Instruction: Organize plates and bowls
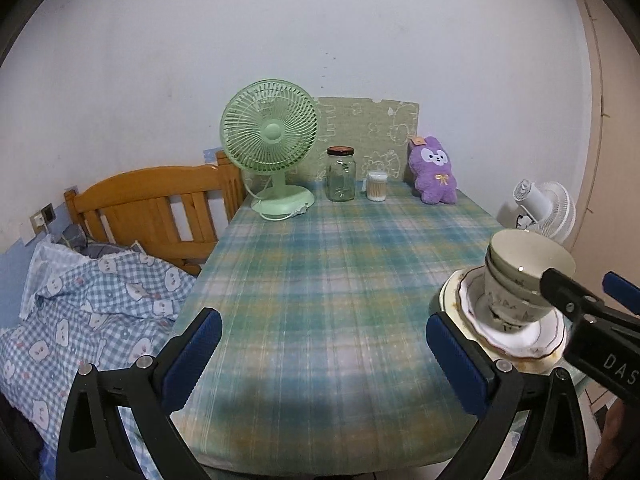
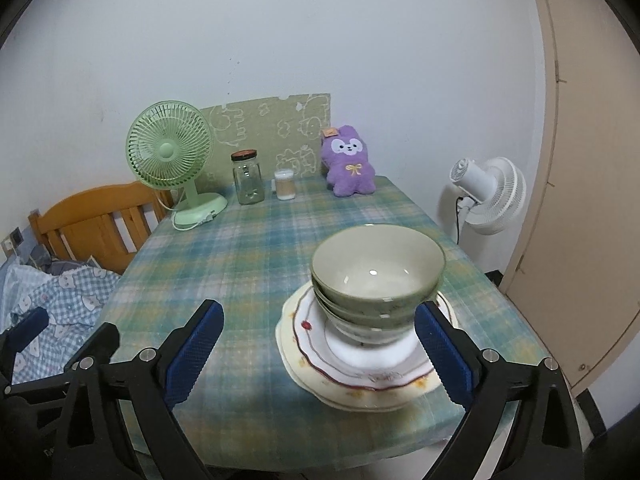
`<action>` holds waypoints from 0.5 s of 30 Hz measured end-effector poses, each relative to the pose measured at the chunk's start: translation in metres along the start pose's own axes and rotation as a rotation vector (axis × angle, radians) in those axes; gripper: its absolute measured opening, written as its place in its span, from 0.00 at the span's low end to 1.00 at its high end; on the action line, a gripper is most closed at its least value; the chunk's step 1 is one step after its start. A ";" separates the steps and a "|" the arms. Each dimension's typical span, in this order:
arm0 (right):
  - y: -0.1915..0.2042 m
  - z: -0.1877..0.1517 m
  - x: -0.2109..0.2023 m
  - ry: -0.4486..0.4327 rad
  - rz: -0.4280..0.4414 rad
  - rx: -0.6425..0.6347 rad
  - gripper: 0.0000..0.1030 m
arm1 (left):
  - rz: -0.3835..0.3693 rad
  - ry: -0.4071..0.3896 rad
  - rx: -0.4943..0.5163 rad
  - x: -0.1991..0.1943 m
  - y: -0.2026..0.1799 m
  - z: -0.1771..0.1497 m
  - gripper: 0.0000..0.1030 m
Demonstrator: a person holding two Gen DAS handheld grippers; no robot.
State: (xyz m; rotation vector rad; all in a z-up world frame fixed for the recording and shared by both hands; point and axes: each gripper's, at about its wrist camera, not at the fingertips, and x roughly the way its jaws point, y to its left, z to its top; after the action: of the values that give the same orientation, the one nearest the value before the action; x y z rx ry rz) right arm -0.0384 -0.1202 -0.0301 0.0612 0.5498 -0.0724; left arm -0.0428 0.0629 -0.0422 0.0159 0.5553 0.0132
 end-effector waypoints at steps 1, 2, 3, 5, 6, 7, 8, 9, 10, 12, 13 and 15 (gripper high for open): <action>-0.001 -0.003 -0.002 -0.004 -0.004 -0.002 0.95 | -0.002 0.001 0.000 -0.001 0.001 -0.002 1.00; -0.001 -0.005 -0.003 -0.006 -0.007 -0.003 0.95 | -0.002 0.002 -0.001 -0.003 0.001 -0.004 1.00; -0.001 -0.007 -0.005 -0.006 -0.007 -0.005 0.95 | 0.000 0.001 -0.002 -0.005 0.002 -0.005 1.00; -0.002 -0.009 -0.007 0.000 -0.001 -0.003 0.95 | 0.004 -0.002 0.001 -0.008 0.003 -0.006 1.00; -0.002 -0.010 -0.007 0.002 0.003 -0.001 0.95 | 0.005 -0.005 -0.001 -0.010 0.003 -0.006 1.00; -0.002 -0.010 -0.009 -0.001 0.001 -0.002 0.95 | 0.007 -0.006 -0.005 -0.011 0.004 -0.006 1.00; -0.002 -0.010 -0.010 -0.003 -0.003 -0.005 0.95 | 0.007 -0.008 -0.009 -0.013 0.005 -0.004 1.00; -0.002 -0.009 -0.011 -0.004 -0.005 -0.009 0.95 | 0.007 -0.012 -0.012 -0.014 0.005 -0.005 1.00; -0.002 -0.009 -0.011 -0.007 -0.002 -0.013 0.95 | 0.010 -0.013 -0.015 -0.014 0.005 -0.004 1.00; -0.002 -0.008 -0.012 -0.011 -0.002 -0.016 0.95 | 0.011 -0.017 -0.018 -0.015 0.005 -0.004 1.00; -0.002 -0.008 -0.013 -0.015 0.000 -0.015 0.95 | 0.014 -0.020 -0.020 -0.015 0.005 -0.004 1.00; -0.003 -0.008 -0.013 -0.017 -0.001 -0.012 0.95 | 0.016 -0.022 -0.021 -0.016 0.004 -0.004 1.00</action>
State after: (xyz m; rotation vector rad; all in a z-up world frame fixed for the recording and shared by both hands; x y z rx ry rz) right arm -0.0542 -0.1224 -0.0299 0.0485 0.5330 -0.0706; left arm -0.0582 0.0665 -0.0370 0.0004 0.5326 0.0345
